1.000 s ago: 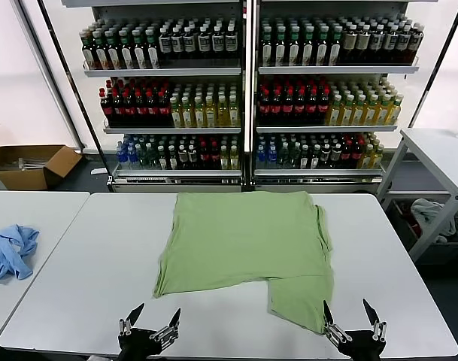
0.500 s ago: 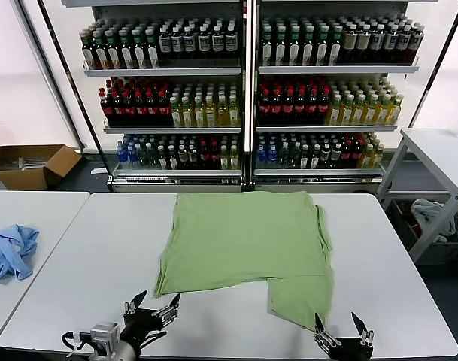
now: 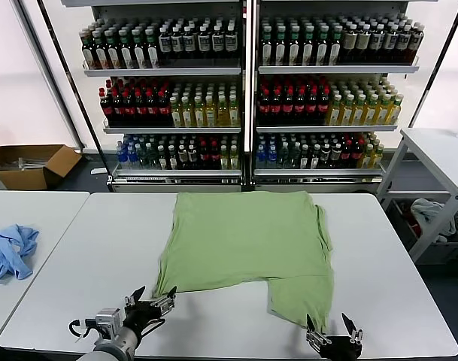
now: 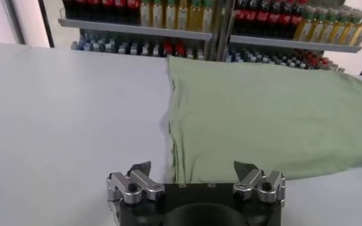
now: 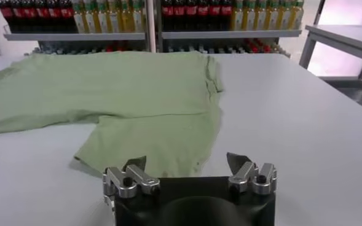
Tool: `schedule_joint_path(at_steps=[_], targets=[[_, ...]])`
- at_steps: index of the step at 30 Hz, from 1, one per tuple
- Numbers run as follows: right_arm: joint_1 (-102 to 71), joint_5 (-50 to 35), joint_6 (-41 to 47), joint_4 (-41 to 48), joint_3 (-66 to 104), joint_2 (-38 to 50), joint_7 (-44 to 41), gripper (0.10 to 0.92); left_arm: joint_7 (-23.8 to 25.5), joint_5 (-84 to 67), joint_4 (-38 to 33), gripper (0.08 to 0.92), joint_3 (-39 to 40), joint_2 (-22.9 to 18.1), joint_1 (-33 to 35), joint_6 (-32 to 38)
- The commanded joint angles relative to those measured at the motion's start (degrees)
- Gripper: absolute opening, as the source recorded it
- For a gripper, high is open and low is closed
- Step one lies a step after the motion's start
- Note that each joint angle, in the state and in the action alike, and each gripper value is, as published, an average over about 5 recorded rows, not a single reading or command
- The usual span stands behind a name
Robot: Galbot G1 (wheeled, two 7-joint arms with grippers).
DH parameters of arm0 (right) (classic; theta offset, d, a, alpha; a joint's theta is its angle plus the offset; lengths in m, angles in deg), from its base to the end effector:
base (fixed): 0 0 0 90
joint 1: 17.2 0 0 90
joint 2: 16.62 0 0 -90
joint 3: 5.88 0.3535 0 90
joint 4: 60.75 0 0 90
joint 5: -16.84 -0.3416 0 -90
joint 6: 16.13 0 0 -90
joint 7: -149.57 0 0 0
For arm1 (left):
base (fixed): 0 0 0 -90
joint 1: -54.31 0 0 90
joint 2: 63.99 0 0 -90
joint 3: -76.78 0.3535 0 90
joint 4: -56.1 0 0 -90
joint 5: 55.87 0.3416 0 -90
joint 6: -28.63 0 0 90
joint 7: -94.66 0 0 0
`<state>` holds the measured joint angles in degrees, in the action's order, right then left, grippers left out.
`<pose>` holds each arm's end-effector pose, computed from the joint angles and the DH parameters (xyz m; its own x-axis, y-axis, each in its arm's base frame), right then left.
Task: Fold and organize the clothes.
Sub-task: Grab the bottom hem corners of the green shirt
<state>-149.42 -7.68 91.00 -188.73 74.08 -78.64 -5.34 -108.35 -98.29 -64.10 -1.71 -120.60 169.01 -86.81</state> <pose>0.0965 -0.0258 -0.2882 -0.8748 -0.0005 0.4844 -0.0077 0.9999 -0.0129 0.1859 0.0508 -0.2881 -0.8298 0.1142 0.5463 0.0640 0.9919 -0.1101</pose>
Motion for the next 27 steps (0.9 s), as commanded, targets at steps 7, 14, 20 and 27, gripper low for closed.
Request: schedule_joint_path(at_steps=[7, 14, 20, 27], targets=[[1.11, 0.14, 0.47, 0.78, -1.02, -0.17, -0.13, 0.795, 0.2, -0.76, 2.59, 0.683, 0.25, -0.32, -1.46, 0.1], [1.28, 0.11, 0.55, 1.48, -1.38, -0.37, -0.18, 0.631, 0.25, -0.77, 3.58, 0.492, 0.7, -0.84, -1.57, 0.58], [1.4, 0.15, 0.55, 2.08, -1.79, -0.46, -0.46, 0.458, 0.93, -0.19, 3.31, 0.318, 0.94, -0.9, -0.77, 1.1], [1.14, 0.24, 0.16, 2.66, -1.96, -0.39, -0.79, 0.25, 1.73, 1.17, 2.69, 0.125, 1.61, -1.04, 0.36, 1.52]])
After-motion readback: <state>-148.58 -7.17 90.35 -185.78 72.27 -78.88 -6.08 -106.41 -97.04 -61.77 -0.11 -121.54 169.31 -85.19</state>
